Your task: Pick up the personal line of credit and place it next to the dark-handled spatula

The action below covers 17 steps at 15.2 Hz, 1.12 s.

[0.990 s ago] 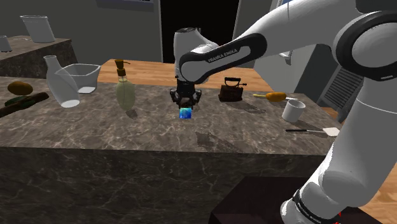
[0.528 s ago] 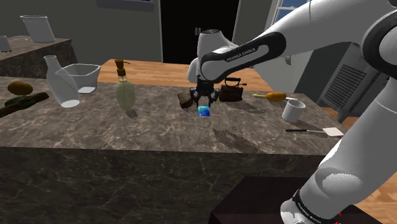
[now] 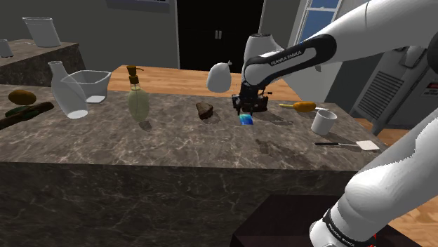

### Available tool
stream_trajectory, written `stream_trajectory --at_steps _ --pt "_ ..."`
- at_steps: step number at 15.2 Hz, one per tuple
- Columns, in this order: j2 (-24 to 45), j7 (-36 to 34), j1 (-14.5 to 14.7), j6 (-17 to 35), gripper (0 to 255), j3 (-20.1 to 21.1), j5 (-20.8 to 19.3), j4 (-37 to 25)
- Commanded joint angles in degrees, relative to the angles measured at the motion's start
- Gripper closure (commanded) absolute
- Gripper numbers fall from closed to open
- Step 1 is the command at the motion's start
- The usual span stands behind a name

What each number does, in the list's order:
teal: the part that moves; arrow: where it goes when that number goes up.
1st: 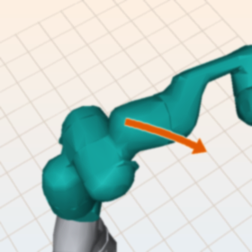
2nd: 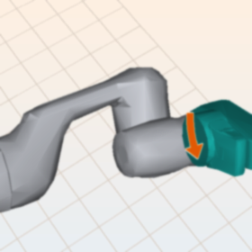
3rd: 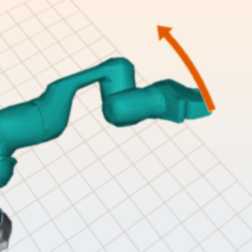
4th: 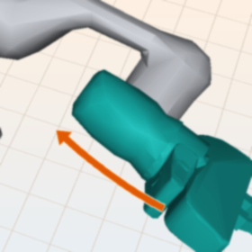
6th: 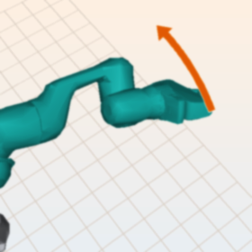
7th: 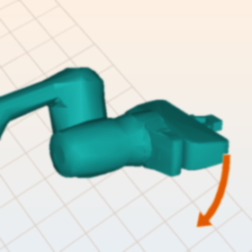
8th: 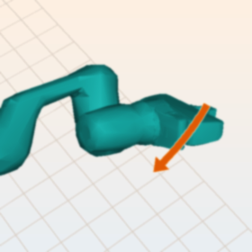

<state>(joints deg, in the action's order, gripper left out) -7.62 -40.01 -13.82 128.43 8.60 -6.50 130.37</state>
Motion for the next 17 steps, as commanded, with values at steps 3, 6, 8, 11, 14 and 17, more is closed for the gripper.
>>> stream_trajectory --at_steps 3,6,8,11,14,17 --pt "-2.7 6.4 -2.5 1.1 255 -3.6 0.4 3.2" --pt "-4.0 10.9 -4.3 1.7 255 -6.4 0.5 4.8" --pt "-4.6 14.0 -5.5 2.1 255 -8.2 0.5 5.5" --pt "-5.1 18.6 -7.3 2.5 255 -11.1 0.4 6.0" --pt "-5.0 23.2 -9.1 2.9 255 -14.1 0.3 5.9" --pt "-4.4 27.9 -10.9 3.2 255 -17.0 0.4 5.3"
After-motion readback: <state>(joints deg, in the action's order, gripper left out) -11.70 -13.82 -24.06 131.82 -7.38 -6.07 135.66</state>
